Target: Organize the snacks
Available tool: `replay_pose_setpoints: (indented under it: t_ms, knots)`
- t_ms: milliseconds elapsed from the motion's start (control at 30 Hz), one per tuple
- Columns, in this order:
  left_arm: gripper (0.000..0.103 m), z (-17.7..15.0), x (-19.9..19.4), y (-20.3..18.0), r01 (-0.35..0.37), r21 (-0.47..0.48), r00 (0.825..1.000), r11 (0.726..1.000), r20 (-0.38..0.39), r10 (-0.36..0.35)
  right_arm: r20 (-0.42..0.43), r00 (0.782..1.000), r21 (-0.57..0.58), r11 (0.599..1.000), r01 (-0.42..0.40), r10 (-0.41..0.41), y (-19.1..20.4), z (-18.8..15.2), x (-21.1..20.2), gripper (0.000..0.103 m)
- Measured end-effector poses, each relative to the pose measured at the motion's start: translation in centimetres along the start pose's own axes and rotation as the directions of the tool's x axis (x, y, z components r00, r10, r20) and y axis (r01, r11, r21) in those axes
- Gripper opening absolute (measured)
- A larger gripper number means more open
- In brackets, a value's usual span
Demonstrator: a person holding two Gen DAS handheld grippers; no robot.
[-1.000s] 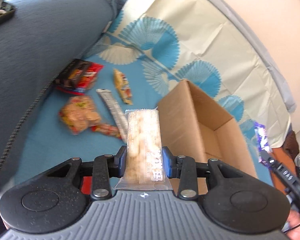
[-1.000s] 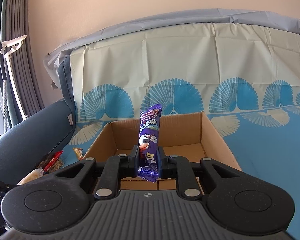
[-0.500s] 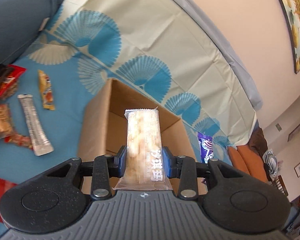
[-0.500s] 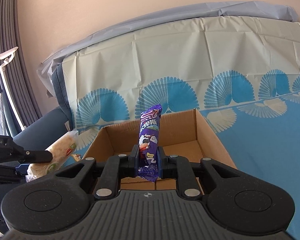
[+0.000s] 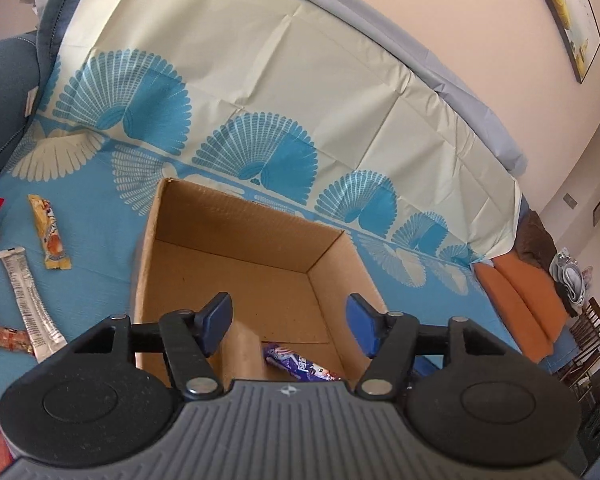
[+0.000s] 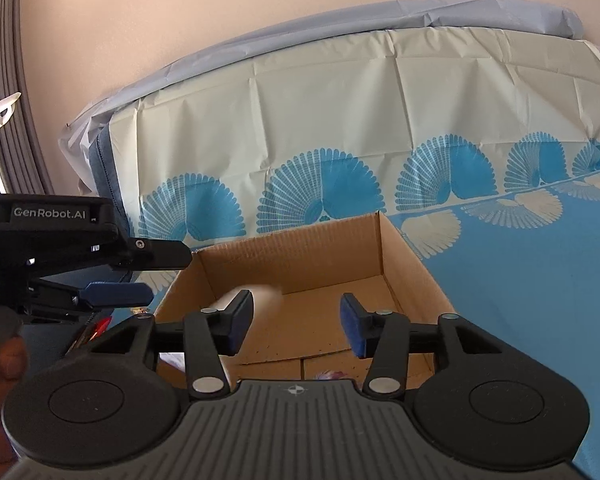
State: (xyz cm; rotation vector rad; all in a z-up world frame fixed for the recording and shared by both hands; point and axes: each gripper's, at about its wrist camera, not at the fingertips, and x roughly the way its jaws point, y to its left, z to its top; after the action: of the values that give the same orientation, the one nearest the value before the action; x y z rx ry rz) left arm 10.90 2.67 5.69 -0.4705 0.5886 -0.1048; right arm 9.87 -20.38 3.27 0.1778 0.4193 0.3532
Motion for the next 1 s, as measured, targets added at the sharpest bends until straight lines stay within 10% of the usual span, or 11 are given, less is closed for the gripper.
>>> replay_pose_setpoints:
  t_ms: [500,667,833,1000]
  knots:
    - [0.066,-3.5,-10.4,13.0,-0.312,0.116,0.94,0.943,0.179,0.289,0.021,1.0,-0.144,0.99,0.01,-0.007,4.9,-1.1,-1.1,0.061]
    - [0.025,-7.3,-11.3,19.3,-0.382,0.142,0.923,0.913,0.11,0.369,0.032,0.999,-0.194,0.98,-0.03,0.037,8.2,-1.7,-1.9,0.061]
    - [0.015,-6.7,-12.7,23.6,-0.323,-0.078,0.945,0.943,0.026,0.326,0.024,0.992,-0.254,0.96,-0.116,0.126,12.3,-2.7,-2.5,0.06]
    - [0.017,-6.7,-13.8,24.0,-0.291,-0.1,0.954,0.951,0.039,0.296,-0.053,0.973,-0.323,0.918,-0.231,0.226,17.0,-4.5,-2.2,0.044]
